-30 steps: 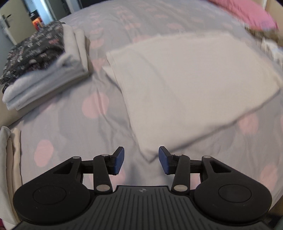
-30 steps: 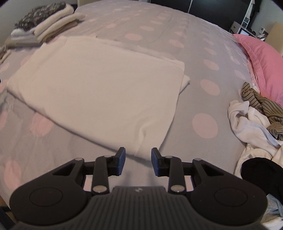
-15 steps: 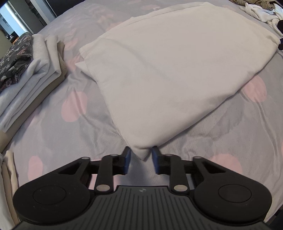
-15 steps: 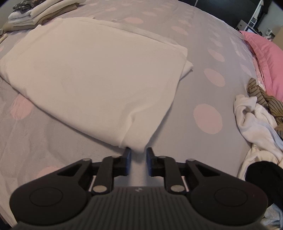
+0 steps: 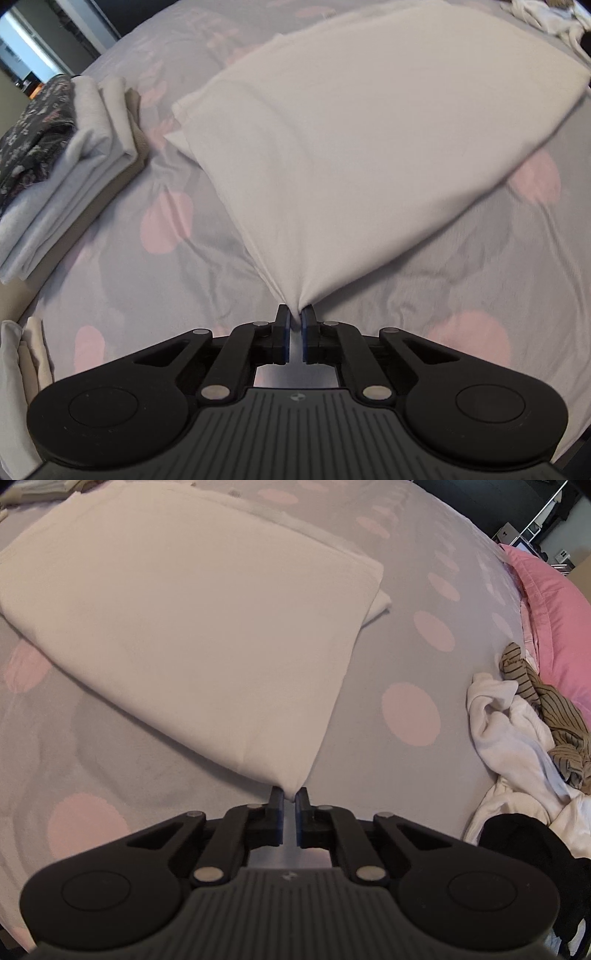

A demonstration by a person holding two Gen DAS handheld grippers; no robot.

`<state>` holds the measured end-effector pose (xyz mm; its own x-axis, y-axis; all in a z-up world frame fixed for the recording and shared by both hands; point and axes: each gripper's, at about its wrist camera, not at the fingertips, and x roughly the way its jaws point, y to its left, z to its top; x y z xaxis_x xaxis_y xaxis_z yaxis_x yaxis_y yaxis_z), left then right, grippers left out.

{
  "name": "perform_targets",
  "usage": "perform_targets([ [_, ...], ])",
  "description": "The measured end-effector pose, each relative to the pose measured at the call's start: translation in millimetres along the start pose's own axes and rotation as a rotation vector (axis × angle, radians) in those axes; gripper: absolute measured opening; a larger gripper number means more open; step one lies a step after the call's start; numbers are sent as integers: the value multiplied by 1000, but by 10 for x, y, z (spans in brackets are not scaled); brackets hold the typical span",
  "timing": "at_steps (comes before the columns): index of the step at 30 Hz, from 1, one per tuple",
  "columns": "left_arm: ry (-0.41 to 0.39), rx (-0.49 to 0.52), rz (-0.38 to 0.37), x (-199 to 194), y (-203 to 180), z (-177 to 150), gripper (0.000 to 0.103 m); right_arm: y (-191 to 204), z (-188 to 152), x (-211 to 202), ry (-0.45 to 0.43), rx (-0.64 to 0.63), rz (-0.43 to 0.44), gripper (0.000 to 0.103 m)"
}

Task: Fold clothes
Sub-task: 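Lift the shirt end with both grippers and fold it over the rest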

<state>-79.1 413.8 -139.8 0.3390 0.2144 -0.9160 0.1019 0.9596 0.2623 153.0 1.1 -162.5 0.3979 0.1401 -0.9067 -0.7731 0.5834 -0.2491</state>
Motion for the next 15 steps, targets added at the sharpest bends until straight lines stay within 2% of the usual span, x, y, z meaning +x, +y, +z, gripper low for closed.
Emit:
perform_targets([
  [5,18,-17,-21,-39,47,-57,4,7,-1,28,40,-13,-13,6],
  [6,37,-13,-17,-39,52,-82,1,11,-14,46,70,-21,-28,1],
  [8,59,10,24,-47,51,-146,0,31,-73,33,93,-48,-68,1],
  [11,22,40,55,-140,36,-191,0,39,-73,-77,57,-44,-71,3],
  [13,-25,66,69,-235,-12,-188,4,108,-40,-167,10,-78,-80,6],
  [14,-47,90,74,-271,-67,-184,12,161,-19,-204,-17,-111,-82,7],
  [15,-69,119,78,-303,-132,-179,21,215,4,-228,-39,-143,-79,14],
])
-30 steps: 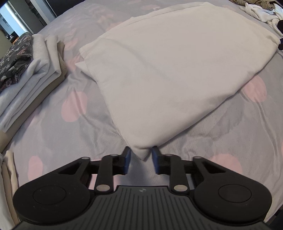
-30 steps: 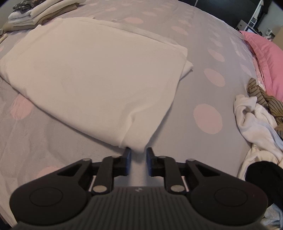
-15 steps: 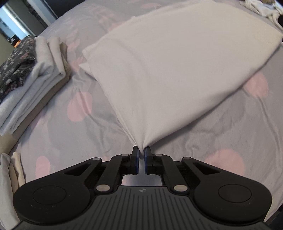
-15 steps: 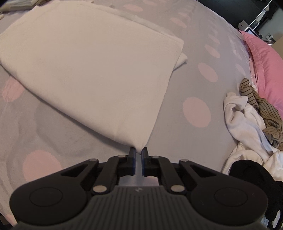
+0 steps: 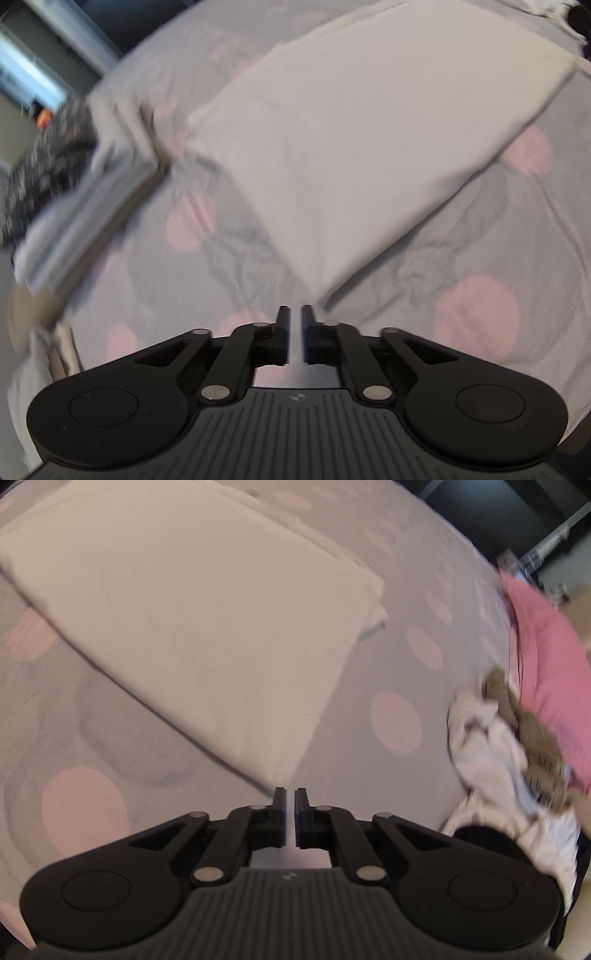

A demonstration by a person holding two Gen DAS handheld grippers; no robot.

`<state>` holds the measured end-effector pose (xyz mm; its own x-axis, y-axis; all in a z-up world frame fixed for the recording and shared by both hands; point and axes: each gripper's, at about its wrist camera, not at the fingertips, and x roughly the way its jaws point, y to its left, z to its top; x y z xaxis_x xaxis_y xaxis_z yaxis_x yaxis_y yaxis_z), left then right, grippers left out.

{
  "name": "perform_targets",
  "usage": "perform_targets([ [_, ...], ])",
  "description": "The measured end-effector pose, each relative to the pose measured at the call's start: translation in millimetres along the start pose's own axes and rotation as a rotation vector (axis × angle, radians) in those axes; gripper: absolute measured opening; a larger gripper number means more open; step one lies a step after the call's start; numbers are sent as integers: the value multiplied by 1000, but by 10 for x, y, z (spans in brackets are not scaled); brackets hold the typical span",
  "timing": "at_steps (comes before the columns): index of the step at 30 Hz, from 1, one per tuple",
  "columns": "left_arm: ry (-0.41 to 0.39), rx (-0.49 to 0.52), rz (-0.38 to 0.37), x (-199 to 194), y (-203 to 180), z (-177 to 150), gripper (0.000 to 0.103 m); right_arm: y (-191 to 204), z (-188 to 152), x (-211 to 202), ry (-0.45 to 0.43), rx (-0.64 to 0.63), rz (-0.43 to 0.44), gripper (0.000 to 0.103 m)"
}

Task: Fold clothes
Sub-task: 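Lift the shirt end with both grippers and fold it over the rest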

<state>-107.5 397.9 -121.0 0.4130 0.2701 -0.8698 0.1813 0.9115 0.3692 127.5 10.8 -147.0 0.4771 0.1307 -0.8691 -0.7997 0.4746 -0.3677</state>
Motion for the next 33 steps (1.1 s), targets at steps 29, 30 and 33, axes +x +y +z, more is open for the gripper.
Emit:
perform_targets([
  [29,-122,560,334,576,-908,-76,28,775,-46,636,-171,-618,-254,27],
  [30,-125,556,340,579,-908,-64,18,757,-29,646,-167,-611,-252,24],
  [33,-124,528,331,555,-893,-4,6,704,22,637,-165,-584,-255,11],
])
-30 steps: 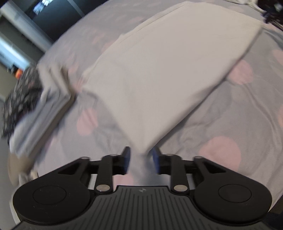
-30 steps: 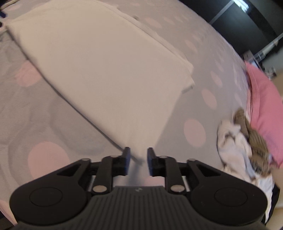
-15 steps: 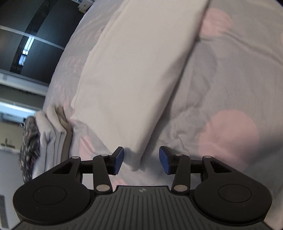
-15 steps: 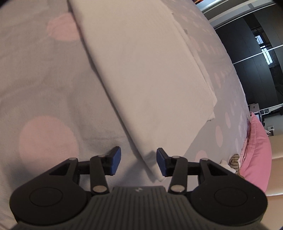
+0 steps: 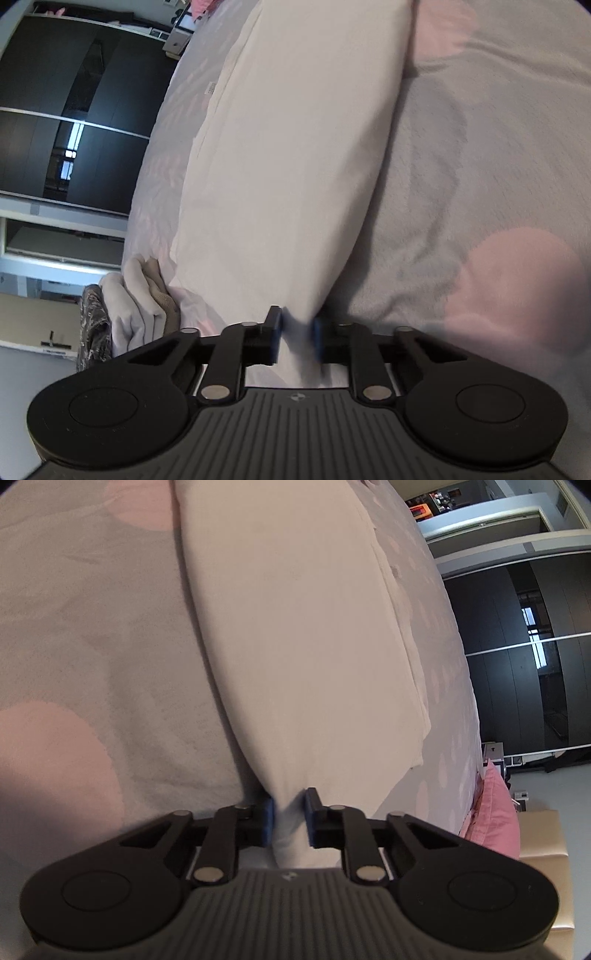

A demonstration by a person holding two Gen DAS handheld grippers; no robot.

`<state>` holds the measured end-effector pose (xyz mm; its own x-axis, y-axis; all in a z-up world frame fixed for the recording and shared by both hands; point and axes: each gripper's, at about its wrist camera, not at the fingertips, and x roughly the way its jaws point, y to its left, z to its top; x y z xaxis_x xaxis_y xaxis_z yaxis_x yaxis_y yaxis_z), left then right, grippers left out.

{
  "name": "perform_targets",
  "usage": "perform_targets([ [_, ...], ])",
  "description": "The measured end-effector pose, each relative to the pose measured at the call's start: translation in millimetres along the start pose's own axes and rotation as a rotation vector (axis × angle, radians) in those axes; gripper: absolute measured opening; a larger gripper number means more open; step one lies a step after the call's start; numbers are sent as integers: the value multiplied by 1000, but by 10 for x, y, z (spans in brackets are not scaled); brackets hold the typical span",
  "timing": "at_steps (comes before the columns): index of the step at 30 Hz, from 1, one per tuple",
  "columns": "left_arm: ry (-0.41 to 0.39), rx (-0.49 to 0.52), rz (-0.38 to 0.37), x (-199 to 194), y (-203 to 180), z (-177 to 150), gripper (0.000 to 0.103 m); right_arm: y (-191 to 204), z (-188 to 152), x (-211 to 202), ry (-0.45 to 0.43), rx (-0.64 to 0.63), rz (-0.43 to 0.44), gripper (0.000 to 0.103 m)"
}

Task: Fold clothes
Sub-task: 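Lift the shirt end with both grippers and fold it over the rest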

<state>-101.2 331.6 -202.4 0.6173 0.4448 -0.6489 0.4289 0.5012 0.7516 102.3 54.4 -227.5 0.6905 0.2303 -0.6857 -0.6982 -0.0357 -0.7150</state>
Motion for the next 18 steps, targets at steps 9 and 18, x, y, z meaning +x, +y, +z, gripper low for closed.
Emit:
perform_targets([
  [9,-32,-90,-44,-320,431,34,2,-524,87,-194,-20,159,40,3],
  [18,-92,-104,-172,-953,909,-133,2,-1047,36,-703,-47,174,172,2],
])
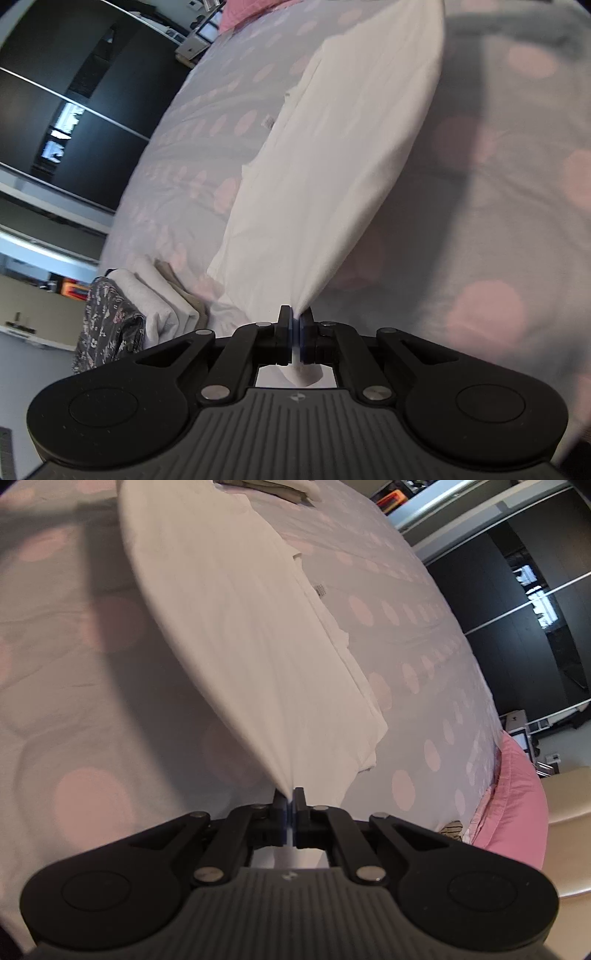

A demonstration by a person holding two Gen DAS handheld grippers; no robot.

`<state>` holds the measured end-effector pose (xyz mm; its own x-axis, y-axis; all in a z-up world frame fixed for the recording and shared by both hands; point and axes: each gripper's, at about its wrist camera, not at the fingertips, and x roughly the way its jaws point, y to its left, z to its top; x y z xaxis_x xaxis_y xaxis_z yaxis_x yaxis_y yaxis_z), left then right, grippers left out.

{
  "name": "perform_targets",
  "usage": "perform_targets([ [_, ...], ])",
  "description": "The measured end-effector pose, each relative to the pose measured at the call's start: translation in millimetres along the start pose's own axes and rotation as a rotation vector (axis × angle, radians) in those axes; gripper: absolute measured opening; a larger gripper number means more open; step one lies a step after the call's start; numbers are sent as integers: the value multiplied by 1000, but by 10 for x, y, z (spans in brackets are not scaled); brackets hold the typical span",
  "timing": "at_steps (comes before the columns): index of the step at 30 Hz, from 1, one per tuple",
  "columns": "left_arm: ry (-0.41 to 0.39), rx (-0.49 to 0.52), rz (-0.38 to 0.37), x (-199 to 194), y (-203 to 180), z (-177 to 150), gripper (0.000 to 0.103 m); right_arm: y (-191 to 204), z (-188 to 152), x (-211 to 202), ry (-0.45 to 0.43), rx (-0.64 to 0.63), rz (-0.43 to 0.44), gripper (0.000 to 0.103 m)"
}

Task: Fold clothes
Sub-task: 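Lift the shirt end with both grippers and fold it over the rest, then lower the folded end and open both grippers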

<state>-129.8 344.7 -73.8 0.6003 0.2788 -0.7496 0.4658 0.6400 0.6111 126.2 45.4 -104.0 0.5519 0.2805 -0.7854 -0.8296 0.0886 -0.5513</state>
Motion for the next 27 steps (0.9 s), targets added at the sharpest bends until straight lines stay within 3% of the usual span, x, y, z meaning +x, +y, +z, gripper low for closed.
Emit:
perform_targets([
  [6,-7,48,-127,-582,-141,-203,1,309,-165,-516,32,-48,174,2],
  [10,14,54,-224,-692,-355,-361,1,628,-284,-699,60,-66,284,3],
  [18,123,76,-326,-209,-911,-507,1,1305,-404,-390,153,-127,367,3],
  [24,161,52,-370,17,-1163,-678,2,1481,-456,-205,168,-122,389,4],
  [27,170,19,-374,84,-1182,-715,4,1538,-463,-180,174,-121,404,12],
])
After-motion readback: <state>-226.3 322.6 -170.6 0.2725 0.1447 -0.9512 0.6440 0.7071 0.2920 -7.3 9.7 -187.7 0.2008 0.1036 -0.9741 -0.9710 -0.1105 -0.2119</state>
